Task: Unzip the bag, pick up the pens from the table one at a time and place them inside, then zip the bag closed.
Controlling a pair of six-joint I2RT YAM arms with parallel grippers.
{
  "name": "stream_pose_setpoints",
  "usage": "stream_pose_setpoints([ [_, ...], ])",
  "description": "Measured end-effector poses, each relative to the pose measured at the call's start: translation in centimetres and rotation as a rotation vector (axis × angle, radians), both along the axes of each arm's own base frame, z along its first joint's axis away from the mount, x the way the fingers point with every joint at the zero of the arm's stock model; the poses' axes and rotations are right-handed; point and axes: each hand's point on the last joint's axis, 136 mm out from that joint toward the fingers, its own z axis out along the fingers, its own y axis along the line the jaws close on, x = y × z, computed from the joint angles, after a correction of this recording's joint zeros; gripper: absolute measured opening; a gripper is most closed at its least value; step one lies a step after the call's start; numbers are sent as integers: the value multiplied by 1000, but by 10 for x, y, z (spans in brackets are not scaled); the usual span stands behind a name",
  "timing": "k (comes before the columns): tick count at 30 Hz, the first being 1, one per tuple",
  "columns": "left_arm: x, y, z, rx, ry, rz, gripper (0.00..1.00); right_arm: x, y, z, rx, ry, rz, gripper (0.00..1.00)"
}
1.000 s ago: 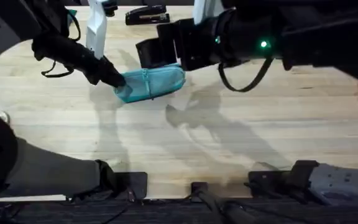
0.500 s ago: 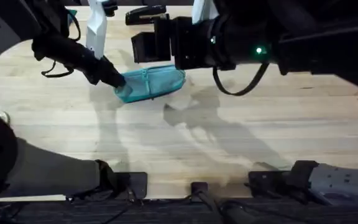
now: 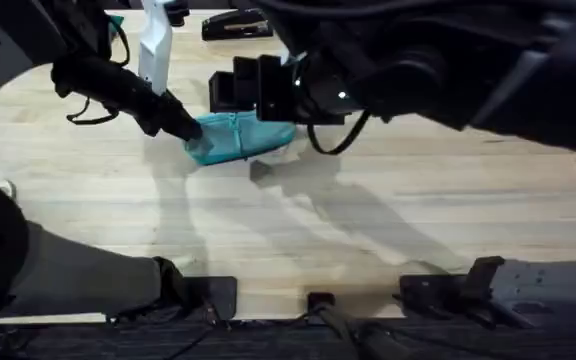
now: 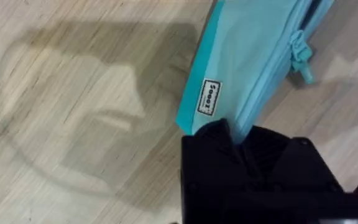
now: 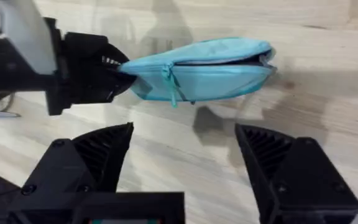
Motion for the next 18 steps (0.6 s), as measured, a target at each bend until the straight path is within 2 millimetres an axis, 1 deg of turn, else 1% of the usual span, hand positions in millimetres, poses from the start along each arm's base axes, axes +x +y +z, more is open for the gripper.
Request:
stream_pose_setpoints([
  [1,0,0,0,0,0,0,43,1,1,-4,-4,8,-1,998],
  [2,0,0,0,0,0,0,44,3,9,-13,1,26,5,998],
  [6,0,0,0,0,0,0,44,6,20,-24,11,44,15,998],
  [12,0,0,0,0,0,0,44,9,30,-39,7,62,23,998],
  [18,0,0,0,0,0,0,44,15,41,-48,21,54,27,998],
])
